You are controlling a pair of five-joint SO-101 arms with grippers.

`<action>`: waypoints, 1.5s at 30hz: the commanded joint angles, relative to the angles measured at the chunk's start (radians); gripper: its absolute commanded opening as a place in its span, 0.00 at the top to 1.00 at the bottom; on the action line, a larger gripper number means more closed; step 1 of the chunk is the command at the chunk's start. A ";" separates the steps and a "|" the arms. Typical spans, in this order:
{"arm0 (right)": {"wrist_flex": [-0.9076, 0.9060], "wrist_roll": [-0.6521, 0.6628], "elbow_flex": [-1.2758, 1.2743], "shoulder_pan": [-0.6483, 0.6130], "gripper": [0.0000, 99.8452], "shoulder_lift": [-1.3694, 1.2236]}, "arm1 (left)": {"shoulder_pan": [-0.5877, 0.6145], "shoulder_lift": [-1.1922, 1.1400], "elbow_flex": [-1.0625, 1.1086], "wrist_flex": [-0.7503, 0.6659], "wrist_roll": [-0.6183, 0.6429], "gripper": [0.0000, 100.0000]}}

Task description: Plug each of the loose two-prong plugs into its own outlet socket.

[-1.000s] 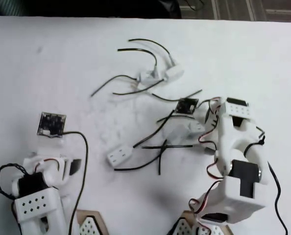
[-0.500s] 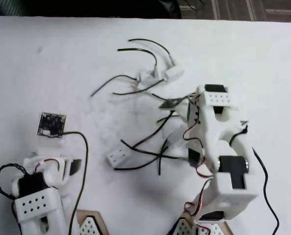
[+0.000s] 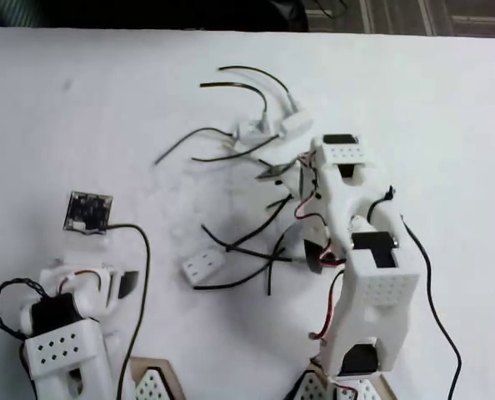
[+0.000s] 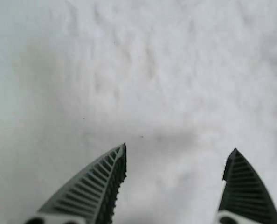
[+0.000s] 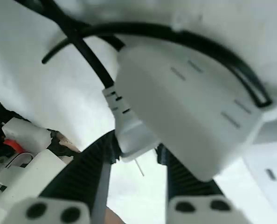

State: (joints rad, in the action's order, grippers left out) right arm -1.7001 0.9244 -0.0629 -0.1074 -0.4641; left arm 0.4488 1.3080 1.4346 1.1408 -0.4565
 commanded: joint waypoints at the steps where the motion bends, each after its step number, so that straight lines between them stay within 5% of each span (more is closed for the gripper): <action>1: -0.012 -0.012 0.044 -0.028 0.81 0.058 | 0.008 0.015 -0.005 -0.015 -0.012 0.67; 15: 0.045 -0.005 0.038 -0.074 0.75 0.166 | 0.008 0.015 -0.005 -0.015 -0.014 0.67; 26: 0.162 0.149 -0.052 -0.068 0.75 0.065 | 0.008 0.015 -0.005 -0.015 -0.014 0.67; 34: 0.171 0.143 -0.058 -0.107 0.98 0.039 | 0.008 0.015 -0.005 -0.015 -0.014 0.67; 45: 0.024 0.140 -0.066 -0.102 0.98 0.208 | 0.008 0.015 -0.005 -0.015 -0.014 0.67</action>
State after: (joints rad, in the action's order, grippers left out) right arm -1.6341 1.0595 -0.1289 -0.2041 -0.3567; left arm 0.4488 1.3080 1.4346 1.1408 -0.4626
